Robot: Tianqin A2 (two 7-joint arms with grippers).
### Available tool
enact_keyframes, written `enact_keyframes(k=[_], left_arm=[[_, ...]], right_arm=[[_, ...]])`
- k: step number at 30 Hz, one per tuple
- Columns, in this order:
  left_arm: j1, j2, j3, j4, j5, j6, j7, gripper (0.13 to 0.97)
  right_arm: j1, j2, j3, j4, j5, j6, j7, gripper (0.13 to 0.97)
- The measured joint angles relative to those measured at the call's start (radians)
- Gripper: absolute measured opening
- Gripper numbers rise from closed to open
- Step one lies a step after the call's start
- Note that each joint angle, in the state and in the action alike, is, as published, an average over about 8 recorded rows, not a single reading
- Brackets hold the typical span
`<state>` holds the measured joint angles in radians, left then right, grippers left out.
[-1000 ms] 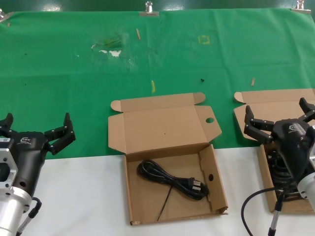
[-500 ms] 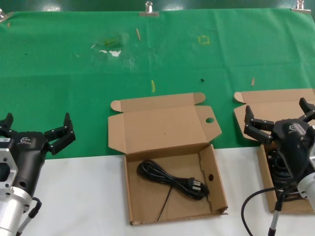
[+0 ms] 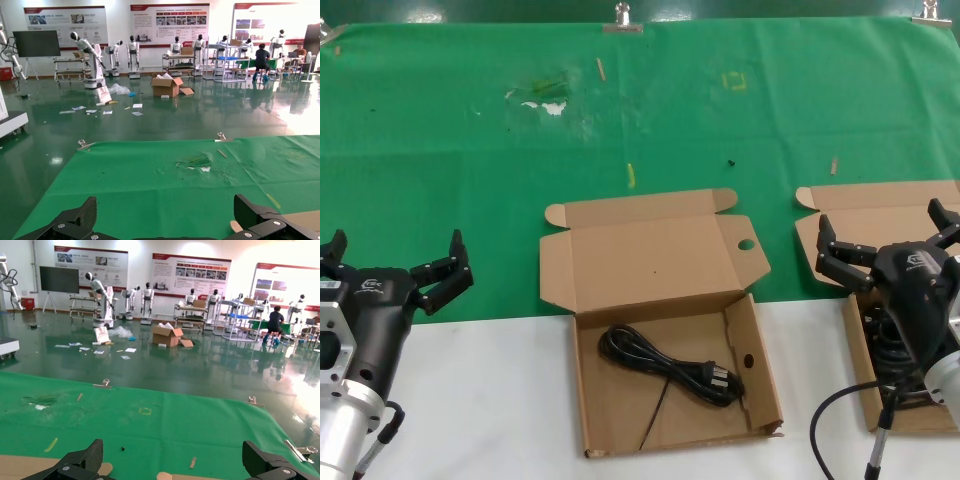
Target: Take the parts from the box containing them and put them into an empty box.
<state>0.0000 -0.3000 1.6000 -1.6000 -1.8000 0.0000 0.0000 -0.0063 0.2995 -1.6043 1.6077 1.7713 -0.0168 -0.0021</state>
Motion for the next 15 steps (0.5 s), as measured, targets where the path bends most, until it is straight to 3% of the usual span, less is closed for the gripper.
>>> enact_keyframes(k=[15], left_arm=[[0.000,0.000,0.000,0.000,0.000,0.000,0.000,0.966]], right_arm=[[0.000,0.000,0.000,0.000,0.000,0.000,0.000,0.966]])
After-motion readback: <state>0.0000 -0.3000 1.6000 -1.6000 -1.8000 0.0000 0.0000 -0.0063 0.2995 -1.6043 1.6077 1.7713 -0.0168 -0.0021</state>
